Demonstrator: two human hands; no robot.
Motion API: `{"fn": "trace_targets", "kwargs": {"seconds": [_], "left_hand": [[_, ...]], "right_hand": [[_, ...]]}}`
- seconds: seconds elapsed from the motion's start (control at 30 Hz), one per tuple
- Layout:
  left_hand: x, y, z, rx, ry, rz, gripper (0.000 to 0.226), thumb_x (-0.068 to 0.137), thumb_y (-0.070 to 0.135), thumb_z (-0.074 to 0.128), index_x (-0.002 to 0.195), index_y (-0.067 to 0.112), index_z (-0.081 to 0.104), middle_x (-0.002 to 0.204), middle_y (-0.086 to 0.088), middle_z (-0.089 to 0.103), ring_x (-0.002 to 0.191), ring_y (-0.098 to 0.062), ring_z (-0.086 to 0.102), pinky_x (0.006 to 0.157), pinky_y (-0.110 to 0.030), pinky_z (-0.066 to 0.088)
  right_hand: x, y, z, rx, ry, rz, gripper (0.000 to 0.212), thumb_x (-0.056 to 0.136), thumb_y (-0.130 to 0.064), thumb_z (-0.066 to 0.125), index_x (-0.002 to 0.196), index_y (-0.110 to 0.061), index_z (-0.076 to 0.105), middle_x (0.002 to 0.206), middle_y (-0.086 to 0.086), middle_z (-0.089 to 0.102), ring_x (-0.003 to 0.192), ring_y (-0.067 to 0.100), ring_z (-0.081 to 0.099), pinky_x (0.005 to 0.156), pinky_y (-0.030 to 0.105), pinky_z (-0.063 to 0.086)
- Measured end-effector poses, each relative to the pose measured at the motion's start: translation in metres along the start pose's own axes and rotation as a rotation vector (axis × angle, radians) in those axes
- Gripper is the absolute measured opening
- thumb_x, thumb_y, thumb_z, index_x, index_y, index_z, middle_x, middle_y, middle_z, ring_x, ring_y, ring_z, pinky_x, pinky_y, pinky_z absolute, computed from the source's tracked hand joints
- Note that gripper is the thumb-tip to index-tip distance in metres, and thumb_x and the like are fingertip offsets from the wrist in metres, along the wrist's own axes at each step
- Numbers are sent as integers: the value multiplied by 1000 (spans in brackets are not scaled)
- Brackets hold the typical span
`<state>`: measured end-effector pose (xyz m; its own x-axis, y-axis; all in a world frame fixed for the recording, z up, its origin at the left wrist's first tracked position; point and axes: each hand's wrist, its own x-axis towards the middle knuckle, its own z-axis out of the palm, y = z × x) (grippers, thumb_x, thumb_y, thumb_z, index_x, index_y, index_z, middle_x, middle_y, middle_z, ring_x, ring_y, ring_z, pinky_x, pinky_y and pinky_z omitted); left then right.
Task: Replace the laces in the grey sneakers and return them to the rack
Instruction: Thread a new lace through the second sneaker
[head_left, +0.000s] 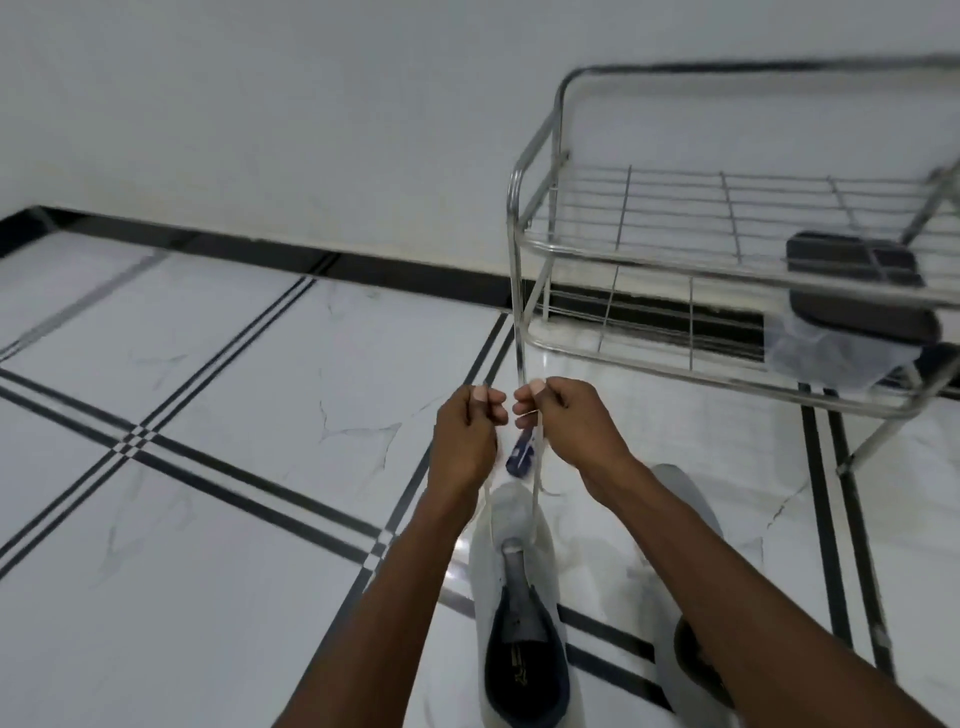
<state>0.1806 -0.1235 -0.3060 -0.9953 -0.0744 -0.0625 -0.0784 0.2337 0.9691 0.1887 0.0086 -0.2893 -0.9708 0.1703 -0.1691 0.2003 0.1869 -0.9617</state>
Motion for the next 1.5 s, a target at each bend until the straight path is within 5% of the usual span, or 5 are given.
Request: {"fn": "trace_targets", "kwargs": {"seconds": [0.13,0.43,0.67,1.23,1.5], "left_hand": [[23,54,-3,13,-8,101,33,110,18,37,95,10,65,86,-6,72,85,-20,72,81,-38,56],[55,164,-31,2,46,254,33,111,17,36,98,11,66,83,1,70,77,-3,66,67,-11,47],[67,222,-44,-2,62,357,35,111,19,36,97,13,68,85,0,70,84,-14,68,73,-23,48],[54,254,-38,-209,173,352,14,96,35,71,100,25,80,87,7,78,89,-7,74,80,-27,51],[51,257,-39,-261,168,343,13,94,31,74,102,24,80,87,8,79,88,-7,75,84,-27,54]], "right_hand": [[12,-58,-7,35,15,-91,35,109,-23,40,100,-5,69,91,7,77,74,5,74,66,13,48],[32,-170,-22,34,74,-260,33,109,-24,41,98,-9,68,82,-1,74,72,4,73,67,16,48],[38,-219,-25,-14,117,-346,33,108,-28,40,97,-18,69,88,-3,76,78,6,73,75,27,52],[28,-253,-41,91,224,-396,21,100,-29,59,102,-20,78,88,-7,74,80,4,73,87,40,61],[25,-258,-43,81,213,-424,21,100,-29,59,87,-31,76,84,-8,74,89,11,72,90,43,59]]}}
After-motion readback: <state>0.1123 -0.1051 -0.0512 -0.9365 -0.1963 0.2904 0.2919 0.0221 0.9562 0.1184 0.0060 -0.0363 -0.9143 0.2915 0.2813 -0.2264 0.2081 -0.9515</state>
